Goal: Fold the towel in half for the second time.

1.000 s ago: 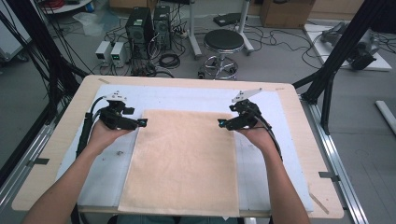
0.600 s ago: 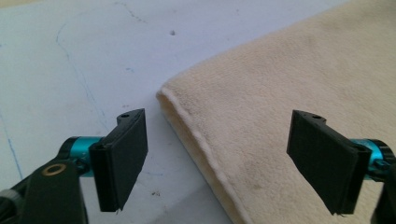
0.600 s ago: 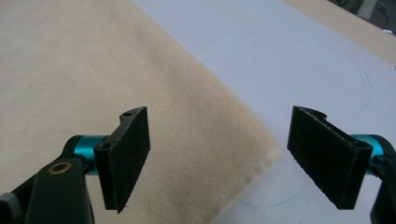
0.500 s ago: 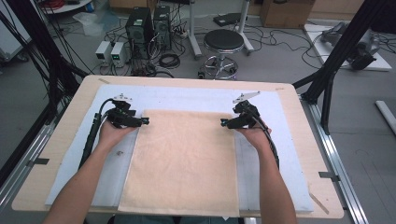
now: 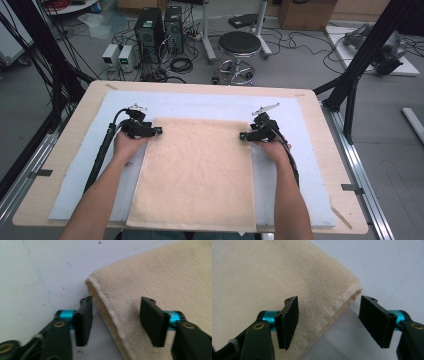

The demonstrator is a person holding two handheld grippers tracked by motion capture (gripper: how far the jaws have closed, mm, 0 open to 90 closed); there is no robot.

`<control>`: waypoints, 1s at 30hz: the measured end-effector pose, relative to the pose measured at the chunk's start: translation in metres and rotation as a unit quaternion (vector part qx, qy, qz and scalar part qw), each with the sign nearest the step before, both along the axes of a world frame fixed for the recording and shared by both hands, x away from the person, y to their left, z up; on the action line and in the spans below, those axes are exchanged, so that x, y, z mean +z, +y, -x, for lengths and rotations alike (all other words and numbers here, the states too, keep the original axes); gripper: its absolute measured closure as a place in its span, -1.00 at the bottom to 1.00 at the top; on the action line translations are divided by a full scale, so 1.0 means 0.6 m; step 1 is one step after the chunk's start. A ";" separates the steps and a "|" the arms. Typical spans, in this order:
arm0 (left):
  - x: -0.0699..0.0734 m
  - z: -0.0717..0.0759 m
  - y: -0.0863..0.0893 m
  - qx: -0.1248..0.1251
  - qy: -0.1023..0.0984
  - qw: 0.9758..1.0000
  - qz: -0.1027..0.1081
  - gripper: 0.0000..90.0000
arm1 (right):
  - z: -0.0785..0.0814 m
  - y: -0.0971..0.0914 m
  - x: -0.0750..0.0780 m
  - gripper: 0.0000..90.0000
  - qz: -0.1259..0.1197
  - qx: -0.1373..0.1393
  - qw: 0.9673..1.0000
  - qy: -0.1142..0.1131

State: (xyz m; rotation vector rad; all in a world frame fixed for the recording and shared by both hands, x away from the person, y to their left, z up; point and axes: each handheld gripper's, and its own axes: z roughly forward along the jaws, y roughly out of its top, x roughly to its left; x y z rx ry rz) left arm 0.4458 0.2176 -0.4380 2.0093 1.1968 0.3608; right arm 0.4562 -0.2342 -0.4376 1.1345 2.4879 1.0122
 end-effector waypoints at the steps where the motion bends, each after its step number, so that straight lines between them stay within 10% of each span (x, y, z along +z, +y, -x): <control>1: 0.000 0.001 -0.002 -0.002 0.000 1.000 0.002 0.11 | 0.000 0.000 0.001 -0.19 -0.001 0.001 1.000 0.001; 7: -0.001 0.000 -0.001 -0.003 0.017 1.000 0.024 0.55 | 0.002 0.003 0.004 0.31 -0.019 0.016 0.999 0.022; 9: -0.001 0.001 -0.005 -0.008 0.018 0.999 0.027 0.80 | -0.002 0.001 0.004 0.76 -0.046 0.020 0.997 0.051; 21: 0.019 0.002 0.008 -0.002 0.008 1.000 0.029 0.86 | 0.000 0.017 0.034 0.85 -0.045 0.040 0.997 0.037; 30: 0.090 -0.018 0.026 0.012 -0.035 0.999 0.032 0.86 | -0.019 0.036 0.099 0.86 -0.042 0.038 0.998 -0.011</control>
